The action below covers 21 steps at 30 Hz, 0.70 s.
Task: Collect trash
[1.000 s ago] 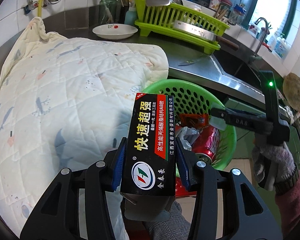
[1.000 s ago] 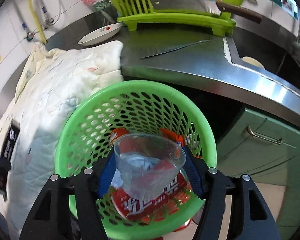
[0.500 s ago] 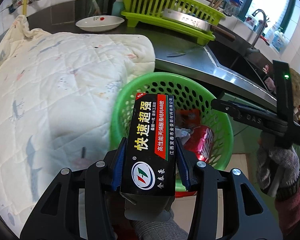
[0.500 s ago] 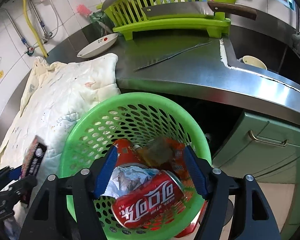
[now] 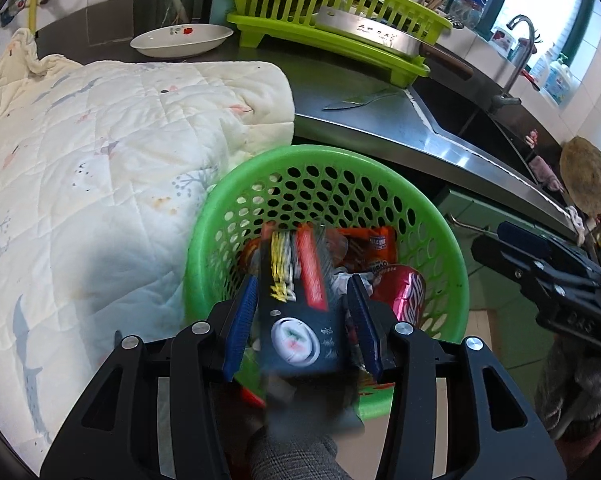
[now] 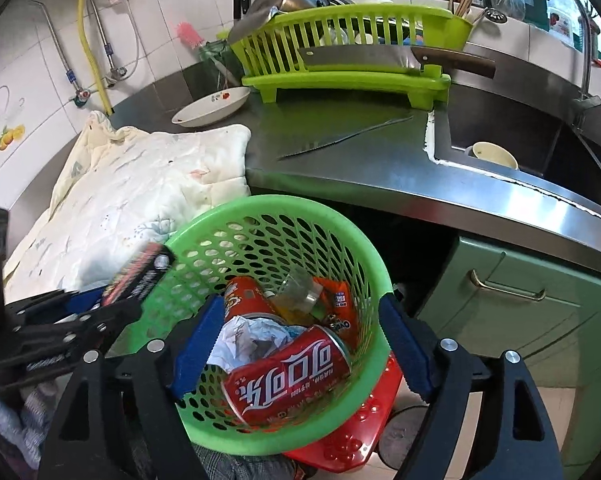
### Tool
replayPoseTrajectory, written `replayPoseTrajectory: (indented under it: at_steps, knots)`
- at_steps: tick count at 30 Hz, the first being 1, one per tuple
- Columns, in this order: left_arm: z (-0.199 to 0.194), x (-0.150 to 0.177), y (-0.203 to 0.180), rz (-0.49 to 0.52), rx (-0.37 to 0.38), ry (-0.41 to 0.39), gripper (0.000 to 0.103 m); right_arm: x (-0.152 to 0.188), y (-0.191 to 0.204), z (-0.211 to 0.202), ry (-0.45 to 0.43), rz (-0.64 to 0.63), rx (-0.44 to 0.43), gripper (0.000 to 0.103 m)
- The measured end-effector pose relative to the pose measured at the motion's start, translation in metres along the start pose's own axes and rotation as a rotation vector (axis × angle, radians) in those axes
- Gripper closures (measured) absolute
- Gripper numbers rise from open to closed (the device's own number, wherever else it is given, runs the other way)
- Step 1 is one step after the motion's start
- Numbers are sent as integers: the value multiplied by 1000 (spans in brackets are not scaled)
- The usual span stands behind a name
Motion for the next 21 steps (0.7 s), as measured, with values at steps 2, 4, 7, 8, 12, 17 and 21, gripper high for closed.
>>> replayPoseTrajectory:
  at_steps: [2, 4, 7, 8, 12, 17, 21]
  knots:
    - [3, -1, -1, 0, -4, 2, 49, 2, 1, -2, -1, 0, -5, 24]
    - [4, -1, -1, 0, 5, -7, 45, 4, 3, -4, -7, -3, 1, 22]
    - [3, 0, -1, -7, 5, -11, 38, 7, 7, -6, -12, -14, 6, 21]
    - [2, 0, 0, -9, 5, -14, 37, 7, 9, -7, -16, -17, 8, 20]
    - [-7, 3, 3, -13, -1, -27, 33, 10, 14, -15, -40, -26, 25, 16]
    - [-27, 6, 11, -24, -22, -56, 26, 13, 21, -25, -62, -35, 54, 15]
    - [-51, 9, 18, -30, -53, -97, 22, 17, 31, -34, -68, -40, 55, 15]
Point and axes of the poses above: each gripper's, at about its wrist camera, not at the fingertips, and z roughly the way its jaws point, y to its left, x to its underside, the point moved 1 cm from there along z, roughly the way its jaws point, and after that the axes turned 5 degrees about x, right-handed, at the moved point
